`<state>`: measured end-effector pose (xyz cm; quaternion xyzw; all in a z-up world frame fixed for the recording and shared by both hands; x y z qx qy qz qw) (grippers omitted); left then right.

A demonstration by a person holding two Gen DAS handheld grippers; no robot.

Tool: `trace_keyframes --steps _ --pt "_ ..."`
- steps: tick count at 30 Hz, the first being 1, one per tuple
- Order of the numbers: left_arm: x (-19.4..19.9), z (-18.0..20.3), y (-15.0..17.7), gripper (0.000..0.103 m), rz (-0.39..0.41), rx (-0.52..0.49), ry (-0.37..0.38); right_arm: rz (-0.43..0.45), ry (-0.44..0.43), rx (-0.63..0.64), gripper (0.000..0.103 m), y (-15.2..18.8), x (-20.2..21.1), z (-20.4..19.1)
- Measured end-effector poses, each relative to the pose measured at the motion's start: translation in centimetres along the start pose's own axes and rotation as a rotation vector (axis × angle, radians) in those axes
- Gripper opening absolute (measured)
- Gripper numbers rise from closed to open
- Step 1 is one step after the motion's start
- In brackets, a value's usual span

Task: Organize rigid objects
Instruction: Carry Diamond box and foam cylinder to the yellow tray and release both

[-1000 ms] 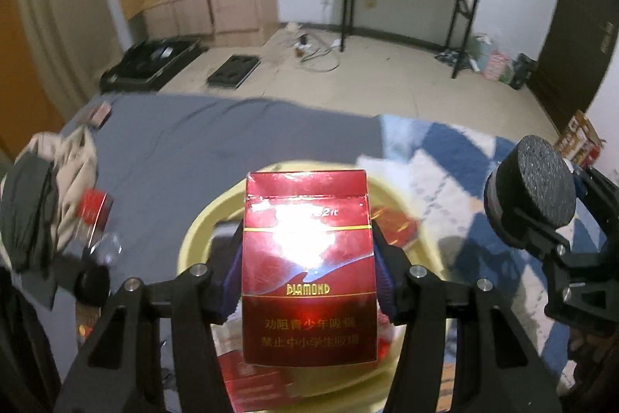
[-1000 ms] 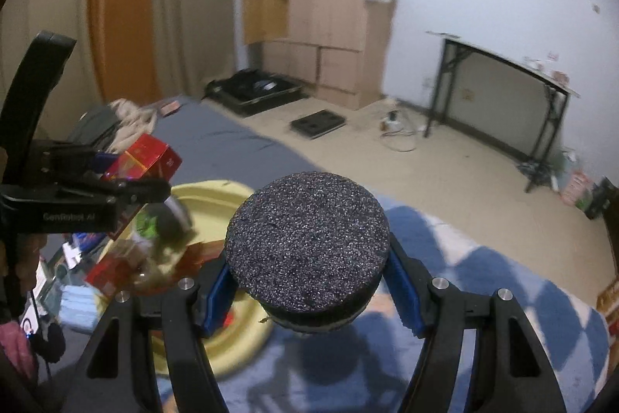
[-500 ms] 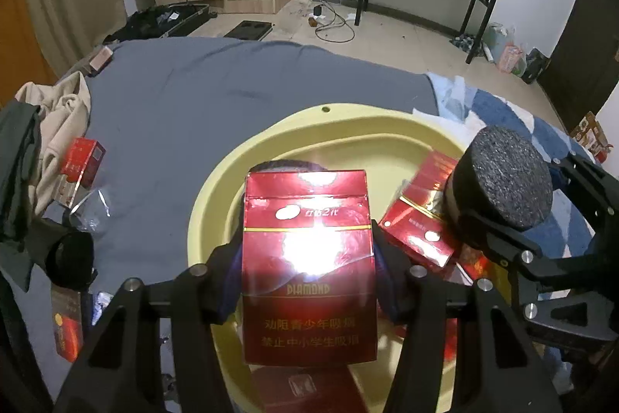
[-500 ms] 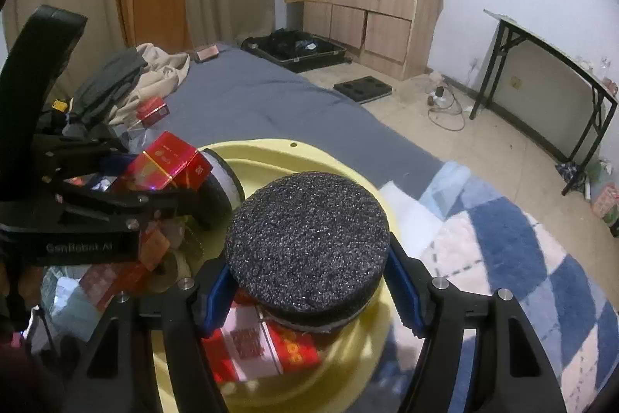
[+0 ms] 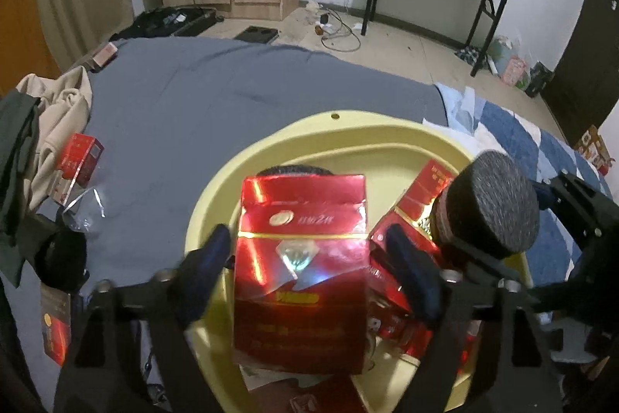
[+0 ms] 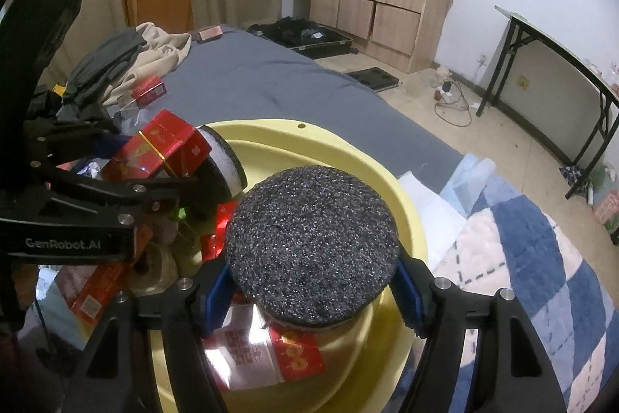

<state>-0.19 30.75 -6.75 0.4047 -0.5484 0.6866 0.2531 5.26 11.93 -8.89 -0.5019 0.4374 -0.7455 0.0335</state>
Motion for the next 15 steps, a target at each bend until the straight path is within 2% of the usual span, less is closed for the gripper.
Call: trace_keyframes --steps 2,5,9,12,14,15 --pt "0.9 0.1 -0.4 0.097 0.024 0.007 -0.019 0.01 -0.006 -0.002 0.089 0.0 0.4 0.1" --pt "2.4 0.5 -1.1 0.103 0.059 0.008 -0.053 0.03 -0.003 -0.01 0.101 0.2 1.4 0.6" --pt "5.8 1.4 -2.9 0.103 0.105 0.04 -0.109 0.061 -0.009 -0.003 0.103 0.7 3.9 1.9" --pt "8.9 3.0 -3.6 0.103 0.135 0.084 -0.161 0.103 -0.012 0.003 0.103 1.9 7.1 4.5" --pt "10.5 5.0 -3.4 0.103 0.158 0.139 -0.155 0.12 -0.055 -0.007 0.103 3.2 9.0 7.6" --pt "11.0 6.2 -3.1 0.103 0.161 0.178 -0.118 0.122 -0.072 -0.007 0.103 3.9 9.6 9.0"
Point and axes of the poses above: each gripper's, at about its wrist camera, not at the fingertips, and x roughly against the way its jaws point, z to its right, y to its underside, the point moved 3 cm from there along -x, roughly the way its jaws point, and after that the axes turned 3 degrees about -z, right-handed, at the moved point
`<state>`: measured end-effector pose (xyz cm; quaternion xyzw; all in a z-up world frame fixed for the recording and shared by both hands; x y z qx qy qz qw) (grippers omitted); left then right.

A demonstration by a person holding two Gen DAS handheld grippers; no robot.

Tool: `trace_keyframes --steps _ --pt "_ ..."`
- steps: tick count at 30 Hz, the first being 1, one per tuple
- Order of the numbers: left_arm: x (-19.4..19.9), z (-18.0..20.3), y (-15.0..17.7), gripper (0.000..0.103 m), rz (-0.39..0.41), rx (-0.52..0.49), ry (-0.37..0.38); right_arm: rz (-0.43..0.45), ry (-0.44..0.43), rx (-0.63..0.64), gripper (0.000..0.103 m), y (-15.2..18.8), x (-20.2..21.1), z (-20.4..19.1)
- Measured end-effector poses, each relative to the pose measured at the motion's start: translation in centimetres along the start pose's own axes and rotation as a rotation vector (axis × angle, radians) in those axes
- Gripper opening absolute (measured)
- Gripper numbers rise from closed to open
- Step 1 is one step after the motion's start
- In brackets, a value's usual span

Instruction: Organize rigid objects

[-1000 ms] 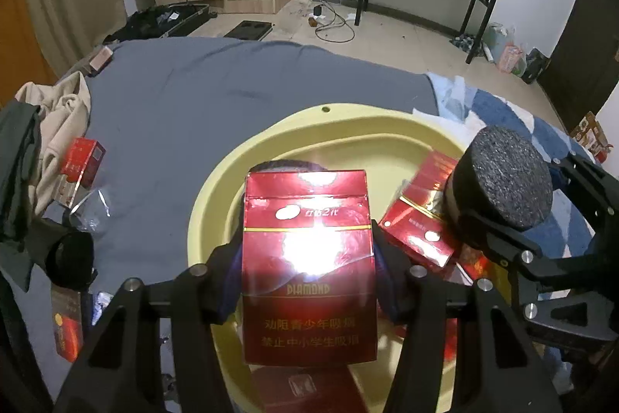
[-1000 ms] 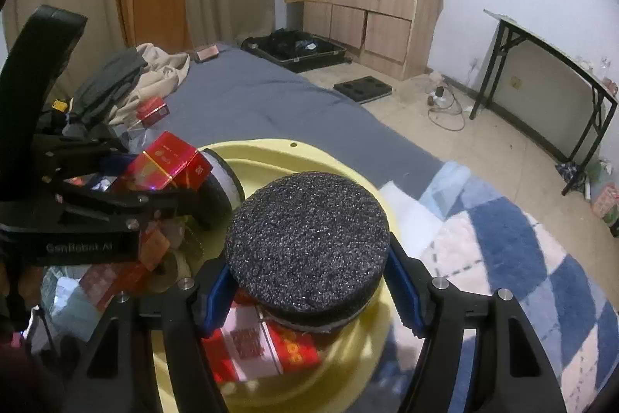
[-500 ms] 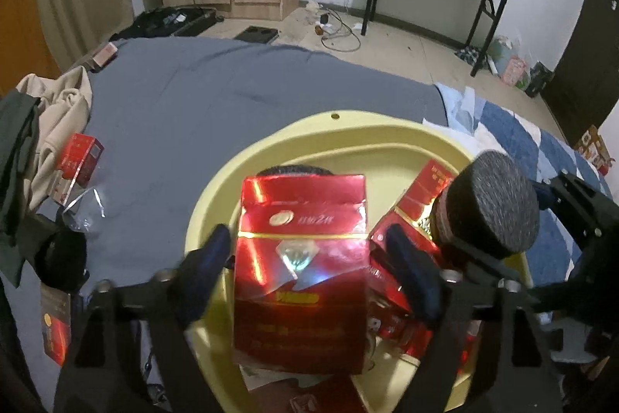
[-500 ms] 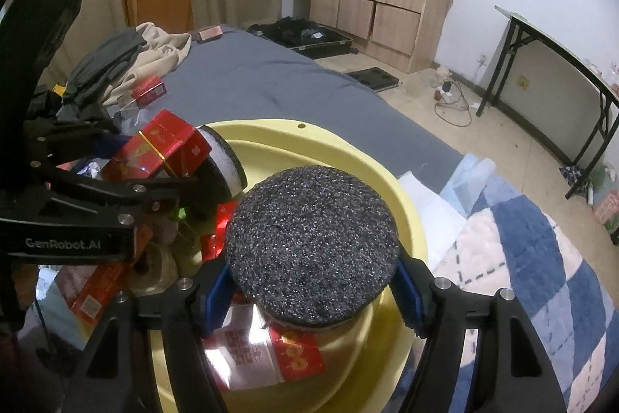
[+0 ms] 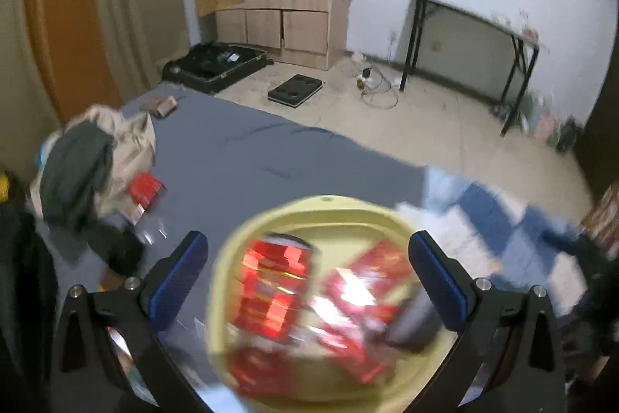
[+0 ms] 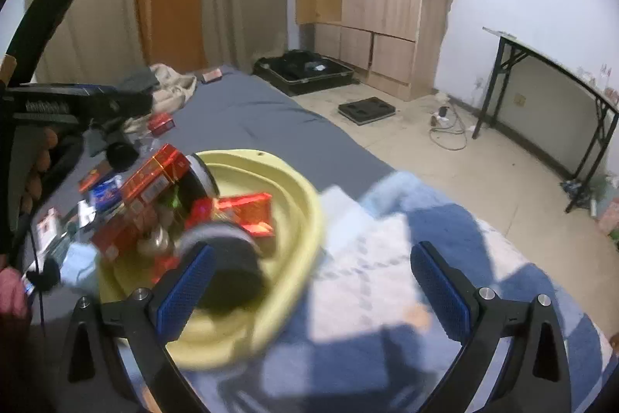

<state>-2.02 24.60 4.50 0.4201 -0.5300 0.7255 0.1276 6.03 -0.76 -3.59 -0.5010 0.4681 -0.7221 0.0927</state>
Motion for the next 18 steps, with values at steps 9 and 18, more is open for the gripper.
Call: trace_keyframes --steps 9,18 --pt "-0.2 9.5 12.2 0.103 -0.003 0.171 -0.052 0.04 -0.121 0.06 0.103 2.6 3.0 9.5" --pt "-5.3 10.4 21.0 0.103 -0.065 0.163 -0.23 -0.043 -0.224 0.386 0.103 4.5 -2.2 5.2"
Point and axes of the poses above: each gripper's, at about its wrist camera, not at the fingertips, and x roughly against the way its jaws point, z to its right, y to its underside, the point moved 3 cm from there along -x, roughly the way its jaws point, and after that the axes turned 3 degrees about -z, right-handed, at the moved point
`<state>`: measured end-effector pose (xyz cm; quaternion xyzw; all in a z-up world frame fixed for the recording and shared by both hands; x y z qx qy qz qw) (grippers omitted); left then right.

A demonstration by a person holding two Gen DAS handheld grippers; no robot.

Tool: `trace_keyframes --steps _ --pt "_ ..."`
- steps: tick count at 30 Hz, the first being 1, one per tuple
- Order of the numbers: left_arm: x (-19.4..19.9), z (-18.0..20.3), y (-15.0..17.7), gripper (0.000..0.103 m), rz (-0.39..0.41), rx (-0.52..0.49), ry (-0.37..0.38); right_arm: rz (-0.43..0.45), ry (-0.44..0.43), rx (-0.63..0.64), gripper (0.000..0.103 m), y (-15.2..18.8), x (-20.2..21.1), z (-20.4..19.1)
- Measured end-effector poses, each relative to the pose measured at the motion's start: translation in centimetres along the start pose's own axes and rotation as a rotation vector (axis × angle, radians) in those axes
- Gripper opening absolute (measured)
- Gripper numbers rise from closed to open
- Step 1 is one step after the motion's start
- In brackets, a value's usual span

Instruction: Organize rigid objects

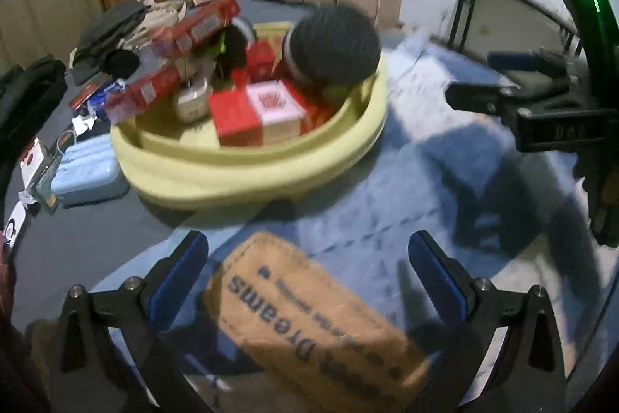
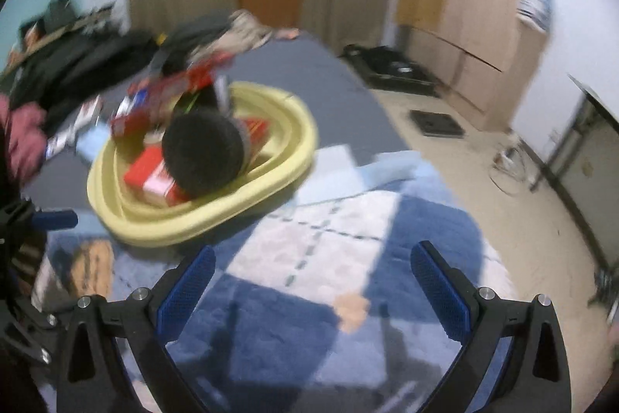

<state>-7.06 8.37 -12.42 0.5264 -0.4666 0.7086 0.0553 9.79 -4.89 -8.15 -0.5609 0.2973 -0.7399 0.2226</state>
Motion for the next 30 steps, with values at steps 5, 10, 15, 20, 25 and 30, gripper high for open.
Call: trace_keyframes --steps 5,10,15,20,25,30 --pt "-2.1 -1.3 -0.7 0.103 0.017 0.055 -0.042 -0.07 -0.043 0.087 0.103 0.3 -4.3 -2.7" --pt "-4.0 -1.4 0.3 0.103 -0.014 0.067 -0.082 -0.128 -0.033 0.119 0.103 1.0 -6.8 -3.5" --pt "-4.3 -1.5 0.3 0.103 -0.018 0.066 -0.084 -0.126 0.005 0.139 0.103 1.1 -7.6 -4.4" --pt "-4.2 -1.5 0.0 0.103 -0.025 0.063 -0.081 -0.144 -0.026 0.119 0.103 1.0 -7.7 -4.1" --pt "-4.1 -1.2 0.1 0.103 -0.025 0.061 -0.085 -0.146 -0.028 0.116 0.103 0.9 -8.2 -3.8" --pt "-4.1 -1.4 0.1 0.103 -0.025 0.062 -0.084 -0.145 -0.029 0.117 0.103 0.8 -8.3 -3.7"
Point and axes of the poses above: each gripper's, at about its wrist camera, not at the fingertips, and x roughly against the way its jaws point, z to its right, y to its underside, the point moved 3 cm from there along -x, roughly the way its jaws point, and after that the axes turned 3 degrees about -z, right-handed, at the moved point
